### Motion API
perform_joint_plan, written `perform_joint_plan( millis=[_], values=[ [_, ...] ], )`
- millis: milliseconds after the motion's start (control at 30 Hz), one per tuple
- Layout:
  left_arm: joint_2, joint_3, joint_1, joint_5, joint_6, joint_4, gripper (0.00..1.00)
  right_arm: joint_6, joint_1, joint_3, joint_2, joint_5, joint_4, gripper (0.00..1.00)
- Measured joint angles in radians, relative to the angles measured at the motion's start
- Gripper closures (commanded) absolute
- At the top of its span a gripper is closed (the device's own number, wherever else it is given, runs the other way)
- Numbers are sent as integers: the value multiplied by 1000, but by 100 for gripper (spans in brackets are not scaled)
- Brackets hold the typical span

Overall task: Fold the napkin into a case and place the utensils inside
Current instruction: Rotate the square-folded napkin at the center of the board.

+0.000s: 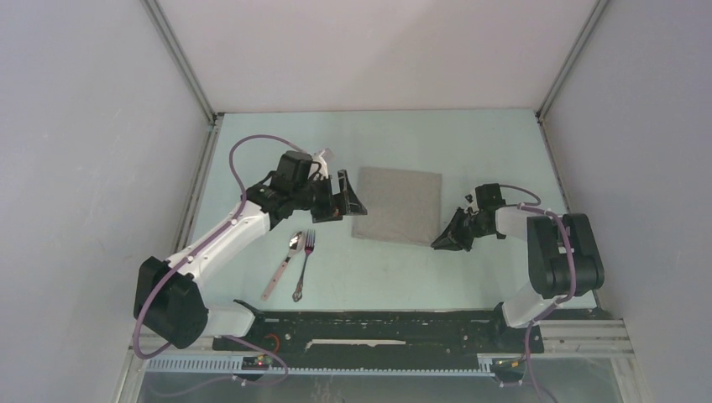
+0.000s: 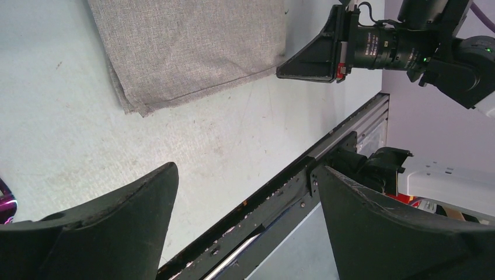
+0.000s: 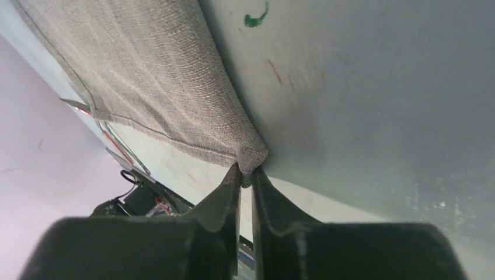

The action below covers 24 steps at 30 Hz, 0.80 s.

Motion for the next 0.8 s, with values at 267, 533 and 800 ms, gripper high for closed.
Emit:
perform_joint_plan(
  millis=[267,533,800],
  values=[
    [-11,-7,0,0,2,-1,4,-5,-2,14,3,16,-42,100],
    [-30,-54,0,0,1,11,4,-145,-124,121,2,149,-280,100],
    [29,-64,-2,-3,-60,91,5,-307,-208,546,243,454,-445,88]
  ],
)
